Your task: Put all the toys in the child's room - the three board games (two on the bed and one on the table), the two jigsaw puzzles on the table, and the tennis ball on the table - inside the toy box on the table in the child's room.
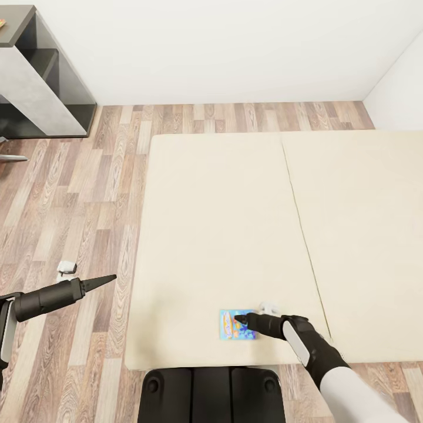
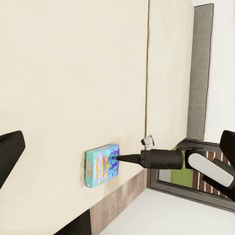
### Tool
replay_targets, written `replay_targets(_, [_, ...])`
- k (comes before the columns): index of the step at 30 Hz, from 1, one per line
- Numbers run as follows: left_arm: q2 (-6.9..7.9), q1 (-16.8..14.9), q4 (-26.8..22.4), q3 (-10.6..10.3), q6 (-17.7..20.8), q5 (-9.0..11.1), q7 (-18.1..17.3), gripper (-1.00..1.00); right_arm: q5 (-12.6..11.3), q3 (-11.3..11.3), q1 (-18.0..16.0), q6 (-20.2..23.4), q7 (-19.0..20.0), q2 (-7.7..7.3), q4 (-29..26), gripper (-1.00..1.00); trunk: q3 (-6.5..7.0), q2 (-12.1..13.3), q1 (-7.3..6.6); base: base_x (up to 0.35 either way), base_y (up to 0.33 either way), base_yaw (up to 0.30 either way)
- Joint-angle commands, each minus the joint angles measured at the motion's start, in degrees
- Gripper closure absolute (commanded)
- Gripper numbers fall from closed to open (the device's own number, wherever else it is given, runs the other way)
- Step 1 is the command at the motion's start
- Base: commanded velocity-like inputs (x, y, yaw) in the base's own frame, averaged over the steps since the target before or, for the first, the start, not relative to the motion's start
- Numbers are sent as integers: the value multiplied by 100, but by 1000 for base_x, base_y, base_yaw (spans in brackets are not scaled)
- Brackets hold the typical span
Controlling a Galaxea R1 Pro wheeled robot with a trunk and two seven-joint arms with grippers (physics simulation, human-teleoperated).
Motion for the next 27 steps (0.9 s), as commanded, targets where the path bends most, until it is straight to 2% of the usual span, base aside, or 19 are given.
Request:
replay_targets(1, [0,-2,-2,3,60,-12,-28,-100,-13,42,-2,20,-1,25,-6,-100,-6,-9,3,0,0,0])
replay_targets(5, [0,-2,-2,3,60,-12,-28,-100,-14,219,-2,13,-7,67,-6,-100,-6,-9,3,0,0,0])
replay_targets(8, [0,-2,-2,3,60,-12,-28,-100,-17,269,-2,12,-8,77,-6,-100,-6,-9,3,0,0,0])
replay_targets(15, [0,-2,-2,3,60,-12,-28,-100,-20,299,-2,3,-8,88,-6,-100,-6,-9,3,0,0,0])
replay_targets(20, [0,-2,-2,3,60,-12,-28,-100,-21,318,-2,-118,-9,187,-6,-100,-6,-9,3,0,0,0])
replay_targets(27, [0,-2,-2,3,60,-14,-28,-100,-21,336,-2,-240,-9,216,-6,-100,-6,-9,3,0,0,0])
